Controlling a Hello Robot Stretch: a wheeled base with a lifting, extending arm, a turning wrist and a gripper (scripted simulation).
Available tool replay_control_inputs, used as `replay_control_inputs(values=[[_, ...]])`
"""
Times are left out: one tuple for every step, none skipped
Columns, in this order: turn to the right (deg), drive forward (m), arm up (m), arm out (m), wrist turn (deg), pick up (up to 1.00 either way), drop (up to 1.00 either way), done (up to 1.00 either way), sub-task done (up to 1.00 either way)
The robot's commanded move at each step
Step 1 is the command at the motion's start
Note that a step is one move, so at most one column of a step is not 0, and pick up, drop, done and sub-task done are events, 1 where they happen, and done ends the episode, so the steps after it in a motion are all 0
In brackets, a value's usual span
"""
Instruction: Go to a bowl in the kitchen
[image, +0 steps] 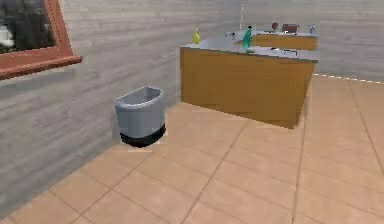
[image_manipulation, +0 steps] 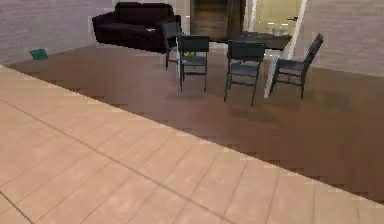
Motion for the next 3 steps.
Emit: replay_control_inputs(values=[[45.0,0.0,0.0,0.0,0.0,0.0,0.0,0.0,0.0],[0.0,1.0,0.0,0.0,0.0,0.0,0.0,0.0,0.0],[0.0,1.0,0.0,0.0,0.0,0.0,0.0,0.0,0.0]])
